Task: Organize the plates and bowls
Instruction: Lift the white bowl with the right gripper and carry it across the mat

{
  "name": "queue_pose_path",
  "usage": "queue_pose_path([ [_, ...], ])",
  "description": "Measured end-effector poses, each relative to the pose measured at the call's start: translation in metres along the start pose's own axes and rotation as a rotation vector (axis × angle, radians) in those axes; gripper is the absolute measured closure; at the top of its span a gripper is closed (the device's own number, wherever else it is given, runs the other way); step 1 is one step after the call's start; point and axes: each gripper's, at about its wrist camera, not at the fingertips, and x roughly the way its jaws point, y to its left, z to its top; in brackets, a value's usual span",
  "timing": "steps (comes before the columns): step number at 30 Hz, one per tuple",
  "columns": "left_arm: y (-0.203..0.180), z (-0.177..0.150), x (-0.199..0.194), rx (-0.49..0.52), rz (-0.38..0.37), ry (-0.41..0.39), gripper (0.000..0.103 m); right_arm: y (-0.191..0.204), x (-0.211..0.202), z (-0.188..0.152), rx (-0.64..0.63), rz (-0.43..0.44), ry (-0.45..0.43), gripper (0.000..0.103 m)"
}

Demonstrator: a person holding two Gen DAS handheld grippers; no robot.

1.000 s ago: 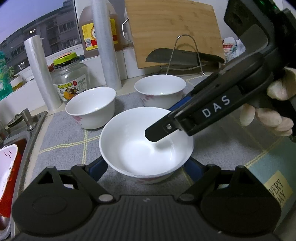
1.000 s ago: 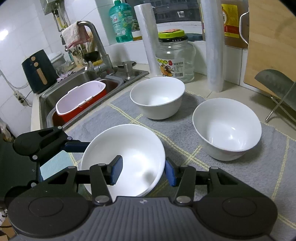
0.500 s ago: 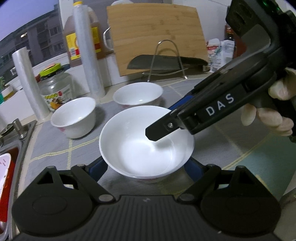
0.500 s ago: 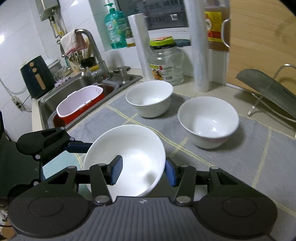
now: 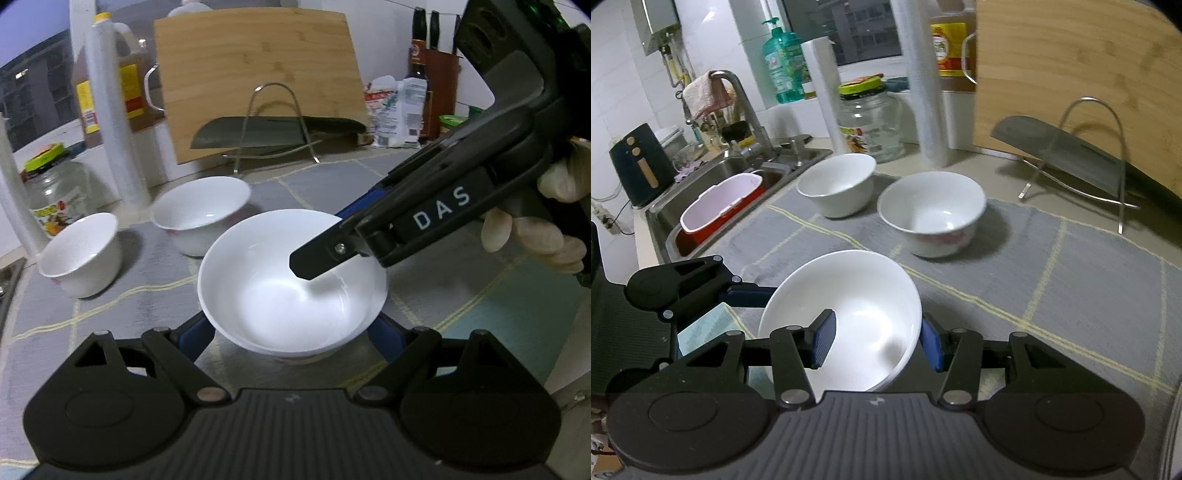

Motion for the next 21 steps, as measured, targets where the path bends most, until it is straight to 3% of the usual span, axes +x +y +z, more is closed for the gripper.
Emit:
queue_pose_path([
  [21,-0.014,0.002,0.020,-0.006,-0.057,0.010,0.013,-0.025,-0.002,-0.014,0.056,-0.034,0.031,0.046],
])
